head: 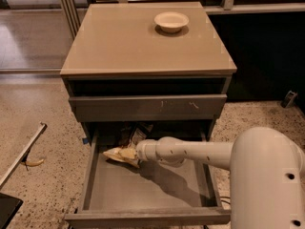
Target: Pick brown chip bag from middle drawer and place on counter
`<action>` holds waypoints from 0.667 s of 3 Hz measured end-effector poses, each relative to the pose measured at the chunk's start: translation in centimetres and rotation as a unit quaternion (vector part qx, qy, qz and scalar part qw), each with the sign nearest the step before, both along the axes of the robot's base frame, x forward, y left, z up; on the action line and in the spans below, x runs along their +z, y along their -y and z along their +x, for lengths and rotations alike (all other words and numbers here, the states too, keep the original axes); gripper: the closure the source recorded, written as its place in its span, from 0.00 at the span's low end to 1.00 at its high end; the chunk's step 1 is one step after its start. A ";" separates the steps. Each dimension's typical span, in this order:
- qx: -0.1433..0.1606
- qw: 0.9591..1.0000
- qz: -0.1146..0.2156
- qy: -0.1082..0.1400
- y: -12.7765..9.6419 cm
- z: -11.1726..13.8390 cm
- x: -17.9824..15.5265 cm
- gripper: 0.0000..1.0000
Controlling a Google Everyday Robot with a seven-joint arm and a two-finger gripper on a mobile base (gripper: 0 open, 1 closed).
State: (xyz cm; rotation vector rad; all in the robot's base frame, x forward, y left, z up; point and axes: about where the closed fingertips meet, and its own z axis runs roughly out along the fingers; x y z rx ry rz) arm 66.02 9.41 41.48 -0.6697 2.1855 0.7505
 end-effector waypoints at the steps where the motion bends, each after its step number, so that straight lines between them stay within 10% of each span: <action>1: -0.006 1.000 0.000 0.001 0.3 -1.0 0.2 0.65; 2: -0.010 1.000 -0.004 -0.001 1.0 -2.3 0.7 0.88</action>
Offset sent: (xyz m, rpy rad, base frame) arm -0.0405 -0.0224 0.0141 -0.0193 0.0055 -0.0337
